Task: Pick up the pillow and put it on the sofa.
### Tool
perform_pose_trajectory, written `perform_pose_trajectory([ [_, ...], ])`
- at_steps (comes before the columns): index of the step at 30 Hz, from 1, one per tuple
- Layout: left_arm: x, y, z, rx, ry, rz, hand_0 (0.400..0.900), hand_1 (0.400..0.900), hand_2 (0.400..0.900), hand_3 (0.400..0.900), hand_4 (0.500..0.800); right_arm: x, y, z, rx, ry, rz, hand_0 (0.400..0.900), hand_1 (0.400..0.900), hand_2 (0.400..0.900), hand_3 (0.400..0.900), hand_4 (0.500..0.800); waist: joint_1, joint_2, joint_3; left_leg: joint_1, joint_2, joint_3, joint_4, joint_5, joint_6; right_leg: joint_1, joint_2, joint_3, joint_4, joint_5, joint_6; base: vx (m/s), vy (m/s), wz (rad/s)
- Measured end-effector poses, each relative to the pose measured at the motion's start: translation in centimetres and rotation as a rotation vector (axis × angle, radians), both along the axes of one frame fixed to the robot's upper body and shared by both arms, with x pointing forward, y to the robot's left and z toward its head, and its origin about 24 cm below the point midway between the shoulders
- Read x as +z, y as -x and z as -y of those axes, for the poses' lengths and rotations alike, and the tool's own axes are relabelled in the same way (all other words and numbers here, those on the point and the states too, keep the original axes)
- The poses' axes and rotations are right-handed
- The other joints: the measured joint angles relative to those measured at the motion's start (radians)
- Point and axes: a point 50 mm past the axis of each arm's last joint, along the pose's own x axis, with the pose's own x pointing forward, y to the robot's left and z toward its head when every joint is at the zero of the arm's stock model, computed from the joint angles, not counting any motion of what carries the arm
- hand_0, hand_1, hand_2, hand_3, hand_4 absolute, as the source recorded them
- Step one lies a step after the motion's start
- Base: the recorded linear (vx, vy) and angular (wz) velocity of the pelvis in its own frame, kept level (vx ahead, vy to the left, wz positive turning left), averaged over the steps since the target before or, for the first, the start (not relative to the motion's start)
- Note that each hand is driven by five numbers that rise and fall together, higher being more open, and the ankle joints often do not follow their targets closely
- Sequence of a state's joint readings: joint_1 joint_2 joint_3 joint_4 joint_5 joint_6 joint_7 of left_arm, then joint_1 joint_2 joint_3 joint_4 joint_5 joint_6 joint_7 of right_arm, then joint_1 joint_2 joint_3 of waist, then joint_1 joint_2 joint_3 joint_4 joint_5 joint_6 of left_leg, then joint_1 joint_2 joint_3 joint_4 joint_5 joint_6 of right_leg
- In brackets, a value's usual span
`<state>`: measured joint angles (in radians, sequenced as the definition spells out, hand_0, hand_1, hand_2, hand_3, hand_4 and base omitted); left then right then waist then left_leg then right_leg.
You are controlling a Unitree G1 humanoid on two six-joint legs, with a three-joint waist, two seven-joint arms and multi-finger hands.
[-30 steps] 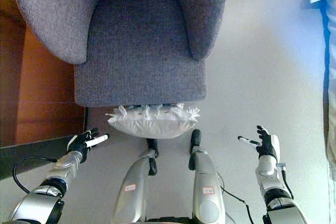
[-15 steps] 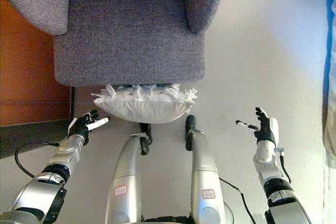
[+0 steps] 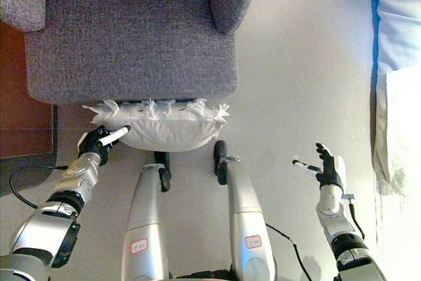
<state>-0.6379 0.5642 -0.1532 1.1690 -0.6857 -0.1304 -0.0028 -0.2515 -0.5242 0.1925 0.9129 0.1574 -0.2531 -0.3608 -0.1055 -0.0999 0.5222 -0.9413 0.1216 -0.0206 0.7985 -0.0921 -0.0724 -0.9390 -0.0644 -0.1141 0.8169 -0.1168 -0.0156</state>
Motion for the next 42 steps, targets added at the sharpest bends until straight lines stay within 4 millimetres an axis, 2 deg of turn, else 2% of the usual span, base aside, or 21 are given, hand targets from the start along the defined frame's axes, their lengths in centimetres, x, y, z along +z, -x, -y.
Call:
perform_pose_trajectory([
  [2,0.1,0.0,-0.1,0.005,0.025,0.011,0.900,0.900,0.900,0.900,0.800,-0.2,0.3,0.0,0.000,-0.001,-0.006,0.900,0.900,0.900,0.900,0.800,0.000,-0.005,-0.001,0.001,0.000,0.000,0.001,0.000,0.000,0.002,0.000,0.000,-0.002,0.000,0.000,0.00,-0.034,-0.04],
  [3,0.1,0.0,-0.1,0.009,0.038,0.018,0.680,0.680,0.680,0.680,0.668,-0.3,0.3,0.0,0.000,-0.001,-0.008,0.900,0.900,0.900,0.900,0.800,0.000,-0.009,0.000,0.001,-0.001,0.000,0.001,0.000,0.001,0.002,0.000,0.000,-0.004,0.000,0.000,-0.01,-0.034,-0.01],
  [4,0.1,0.0,-0.1,0.013,0.052,0.024,0.400,0.400,0.400,0.400,0.500,-0.4,0.5,0.0,-0.001,-0.002,-0.011,0.900,0.900,0.900,0.900,0.800,0.000,-0.011,0.000,0.001,-0.001,0.000,0.001,0.000,0.001,0.003,0.000,0.001,-0.004,0.000,0.000,-0.02,-0.043,0.02],
  [16,-0.4,0.0,0.4,-0.021,0.070,-0.024,0.400,0.400,0.400,0.400,0.500,-2.0,1.9,-1.2,0.012,-0.040,-0.044,0.900,0.900,0.900,0.900,0.800,-0.007,-0.047,-0.001,0.067,-0.002,0.011,-0.073,0.014,0.005,0.063,0.005,0.002,-0.064,0.007,0.011,0.00,-0.006,0.00],
  [22,-0.5,-0.1,0.8,-0.054,0.081,-0.032,0.400,0.400,0.400,0.400,0.500,-2.1,1.6,-2.0,0.049,-0.043,-0.045,0.900,0.900,0.900,0.900,0.800,-0.026,-0.060,-0.002,0.114,0.005,0.024,-0.104,0.015,0.003,0.109,-0.001,0.003,-0.094,0.007,0.011,-0.03,-0.001,0.01],
  [32,-0.9,0.0,0.9,-0.068,0.069,-0.059,0.400,0.400,0.400,0.400,0.500,-2.0,1.5,-2.1,0.051,-0.045,-0.035,0.900,0.900,0.900,0.900,0.800,-0.026,-0.062,-0.002,0.177,0.000,0.046,-0.128,0.001,0.008,0.163,0.001,0.012,-0.113,0.006,0.002,-0.02,0.004,-0.01],
  [37,-2.5,1.1,1.2,-0.094,0.042,-0.115,0.400,0.400,0.400,0.400,0.500,-2.1,1.6,-2.1,0.049,-0.047,-0.041,0.900,0.900,0.900,0.900,0.800,-0.027,-0.061,-0.002,0.280,0.000,0.072,-0.200,0.008,0.005,0.245,-0.001,0.022,-0.161,0.007,0.002,-0.02,0.044,-0.05],
  [42,-4.5,3.1,1.7,-0.162,-0.031,-0.165,0.400,0.400,0.400,0.400,0.500,-2.8,1.8,-2.6,0.035,-0.069,-0.062,0.900,0.900,0.900,0.900,0.800,-0.022,-0.054,-0.005,0.457,0.002,0.104,-0.369,0.053,-0.006,0.391,-0.006,0.016,-0.291,0.034,0.006,0.03,0.059,-0.09],
])
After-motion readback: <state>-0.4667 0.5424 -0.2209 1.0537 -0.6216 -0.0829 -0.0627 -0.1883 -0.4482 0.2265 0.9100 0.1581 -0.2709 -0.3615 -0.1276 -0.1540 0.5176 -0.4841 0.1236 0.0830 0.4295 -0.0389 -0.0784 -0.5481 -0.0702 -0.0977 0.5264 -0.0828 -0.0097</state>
